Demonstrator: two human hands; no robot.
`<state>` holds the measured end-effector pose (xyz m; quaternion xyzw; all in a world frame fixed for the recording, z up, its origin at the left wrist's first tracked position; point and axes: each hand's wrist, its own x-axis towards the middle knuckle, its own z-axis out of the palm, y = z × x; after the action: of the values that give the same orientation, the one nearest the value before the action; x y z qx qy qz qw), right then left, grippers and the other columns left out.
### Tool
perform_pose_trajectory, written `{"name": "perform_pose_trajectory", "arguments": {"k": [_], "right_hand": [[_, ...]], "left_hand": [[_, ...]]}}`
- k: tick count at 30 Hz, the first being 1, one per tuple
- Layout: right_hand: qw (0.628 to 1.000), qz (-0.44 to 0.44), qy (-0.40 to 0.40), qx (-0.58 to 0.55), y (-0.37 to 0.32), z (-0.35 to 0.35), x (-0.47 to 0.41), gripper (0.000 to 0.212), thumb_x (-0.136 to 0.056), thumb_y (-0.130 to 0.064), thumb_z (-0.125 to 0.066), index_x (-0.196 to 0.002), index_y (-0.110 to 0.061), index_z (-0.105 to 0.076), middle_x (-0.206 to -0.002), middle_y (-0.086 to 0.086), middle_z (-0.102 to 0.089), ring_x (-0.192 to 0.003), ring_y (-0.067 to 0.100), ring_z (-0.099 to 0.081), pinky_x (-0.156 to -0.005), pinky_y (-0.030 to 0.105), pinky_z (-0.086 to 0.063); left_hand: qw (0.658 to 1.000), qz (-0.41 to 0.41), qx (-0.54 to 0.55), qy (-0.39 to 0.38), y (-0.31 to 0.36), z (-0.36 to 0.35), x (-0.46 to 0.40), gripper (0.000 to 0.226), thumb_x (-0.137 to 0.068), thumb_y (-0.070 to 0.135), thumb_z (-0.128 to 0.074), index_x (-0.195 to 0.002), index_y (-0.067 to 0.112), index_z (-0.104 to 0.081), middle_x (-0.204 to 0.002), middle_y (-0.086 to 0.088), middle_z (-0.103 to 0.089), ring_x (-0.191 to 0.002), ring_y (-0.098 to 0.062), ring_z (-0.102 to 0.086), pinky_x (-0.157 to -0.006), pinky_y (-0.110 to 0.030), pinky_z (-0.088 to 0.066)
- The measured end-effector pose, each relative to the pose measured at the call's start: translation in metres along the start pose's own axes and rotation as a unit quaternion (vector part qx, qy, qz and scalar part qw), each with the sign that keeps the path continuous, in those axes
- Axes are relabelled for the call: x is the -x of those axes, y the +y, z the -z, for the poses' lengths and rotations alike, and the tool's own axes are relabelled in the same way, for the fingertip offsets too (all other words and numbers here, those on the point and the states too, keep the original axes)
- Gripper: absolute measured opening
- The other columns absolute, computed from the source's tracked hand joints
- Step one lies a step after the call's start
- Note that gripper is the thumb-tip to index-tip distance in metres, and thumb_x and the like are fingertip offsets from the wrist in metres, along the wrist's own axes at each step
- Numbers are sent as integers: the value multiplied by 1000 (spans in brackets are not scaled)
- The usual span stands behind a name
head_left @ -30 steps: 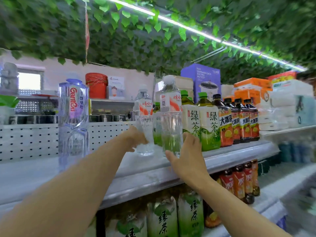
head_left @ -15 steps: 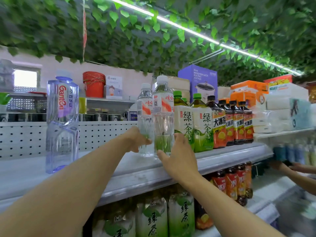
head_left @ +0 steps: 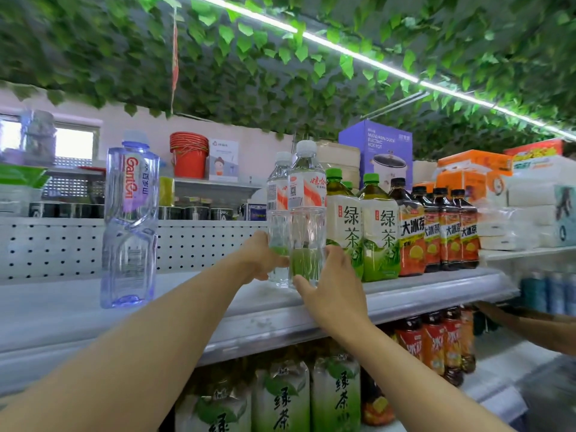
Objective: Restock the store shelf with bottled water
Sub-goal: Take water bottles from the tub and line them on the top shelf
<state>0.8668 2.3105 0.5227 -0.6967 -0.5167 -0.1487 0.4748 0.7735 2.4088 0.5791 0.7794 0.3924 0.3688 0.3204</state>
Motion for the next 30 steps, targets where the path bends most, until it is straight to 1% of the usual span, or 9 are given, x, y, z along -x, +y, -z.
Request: {"name": "perform_pose_trajectory", "arguments": {"k": [2, 6, 8, 11, 15, 20, 24, 27, 30], "right_hand": [[1000, 0, 2, 0, 0, 0, 0, 63, -83, -40, -67, -131, -17, -34, -127, 1, -45, -115, 20, -49, -97, 38, -44], [1000, 7, 6, 3, 1, -1, 0, 63, -83, -41, -66, -131, -15, -33, -128, 2, -45, -116, 20, -48, -98, 38, -43], [1000, 8, 6, 2, 2, -2, 0, 61, -83, -41, -66, -130, -15, -35, -127, 2, -46, -115, 20, -49, -97, 38, -44], [1000, 11, 8, -1, 3, -2, 1, 61, -84, -41, -65, -130, -15, -35, -127, 2, -46, -115, 20, -48, -97, 37, -43], [1000, 11, 8, -2, 4, -2, 1, 62, -85, -42, -64, -132, -15, -33, -130, 2, -45, -117, 20, -47, -99, 36, -41], [1000, 14, 12, -5, 5, -2, 2, 63, -85, -43, -64, -131, -15, -34, -128, 1, -45, -115, 19, -48, -98, 35, -42], [1000, 14, 10, -14, 6, -2, 2, 62, -84, -44, -64, -131, -15, -34, -127, 1, -46, -115, 19, -47, -99, 36, -42], [1000, 12, 9, -17, 6, -2, 2, 60, -84, -44, -64, -129, -16, -35, -126, 0, -46, -114, 19, -48, -99, 38, -42], [1000, 9, 1, -24, 6, -2, 3, 60, -85, -43, -64, -130, -16, -35, -128, 0, -45, -117, 19, -46, -101, 38, -41]], "left_hand": [[1000, -11, 0, 12, 1, -3, 2, 24, -87, 13, -64, -84, 20, -41, -81, 3, -47, -86, -18, -51, -77, -31, -50], [1000, -10, 3, 6, 0, -3, 3, 27, -87, 13, -64, -99, 16, -40, -83, 1, -48, -76, -14, -48, -70, -30, -48], [1000, -14, 1, -4, 0, -3, 4, 21, -87, 10, -63, -90, 15, -43, -81, 1, -48, -73, -13, -47, -68, -29, -46], [1000, -17, 0, -12, 0, -3, 4, 28, -87, 5, -63, -78, 20, -41, -78, 0, -50, -69, -11, -47, -70, -29, -45], [1000, -9, -2, -13, -2, -2, 0, 25, -86, 6, -64, -93, 18, -44, -83, -1, -52, -73, -12, -51, -71, -30, -48], [1000, 3, 5, -18, -4, -2, -1, 38, -85, 6, -66, -111, 15, -40, -89, -2, -53, -80, -14, -53, -72, -29, -49], [1000, 1, 1, -17, -4, -3, -1, 42, -86, 6, -65, -119, 12, -41, -89, -2, -53, -77, -13, -53, -65, -25, -47], [1000, 7, -2, -18, -4, -2, -1, 48, -85, 6, -66, -124, 12, -40, -93, -3, -54, -87, -17, -55, -74, -30, -48], [1000, 16, -4, -19, -3, -1, 1, 49, -84, 7, -67, -125, 12, -41, -101, -5, -56, -93, -20, -57, -72, -29, -48]]}}
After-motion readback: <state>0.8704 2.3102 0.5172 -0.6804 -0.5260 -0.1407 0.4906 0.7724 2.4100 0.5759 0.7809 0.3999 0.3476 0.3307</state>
